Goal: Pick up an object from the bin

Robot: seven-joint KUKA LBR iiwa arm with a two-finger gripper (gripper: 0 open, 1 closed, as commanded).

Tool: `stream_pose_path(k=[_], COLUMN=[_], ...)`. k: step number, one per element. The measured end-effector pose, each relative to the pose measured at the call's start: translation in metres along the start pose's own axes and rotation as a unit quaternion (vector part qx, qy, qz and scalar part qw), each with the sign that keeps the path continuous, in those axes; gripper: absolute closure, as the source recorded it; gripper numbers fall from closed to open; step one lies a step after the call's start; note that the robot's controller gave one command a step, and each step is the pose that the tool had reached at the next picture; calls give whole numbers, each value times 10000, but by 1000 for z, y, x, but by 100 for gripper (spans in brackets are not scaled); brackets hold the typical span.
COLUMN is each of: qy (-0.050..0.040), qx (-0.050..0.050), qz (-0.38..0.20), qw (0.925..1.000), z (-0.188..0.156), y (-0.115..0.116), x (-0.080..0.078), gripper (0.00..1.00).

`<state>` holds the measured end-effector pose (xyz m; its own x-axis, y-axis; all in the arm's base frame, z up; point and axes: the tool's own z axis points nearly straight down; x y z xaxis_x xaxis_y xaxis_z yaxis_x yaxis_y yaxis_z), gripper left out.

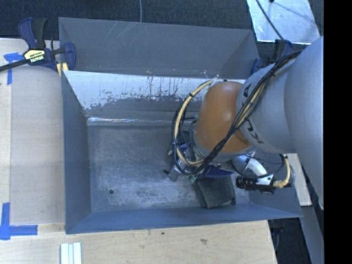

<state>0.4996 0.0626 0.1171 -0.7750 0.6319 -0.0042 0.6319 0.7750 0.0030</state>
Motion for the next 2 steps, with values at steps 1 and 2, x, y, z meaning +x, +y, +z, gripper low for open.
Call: stream_pose_path(k=[1, 2], qy=[-11, -12], qx=[-12, -13], qz=[-26, -34], qw=[10000, 10000], z=[-53, -106], y=[13, 8], x=[-19, -21], gripper=[100, 100])
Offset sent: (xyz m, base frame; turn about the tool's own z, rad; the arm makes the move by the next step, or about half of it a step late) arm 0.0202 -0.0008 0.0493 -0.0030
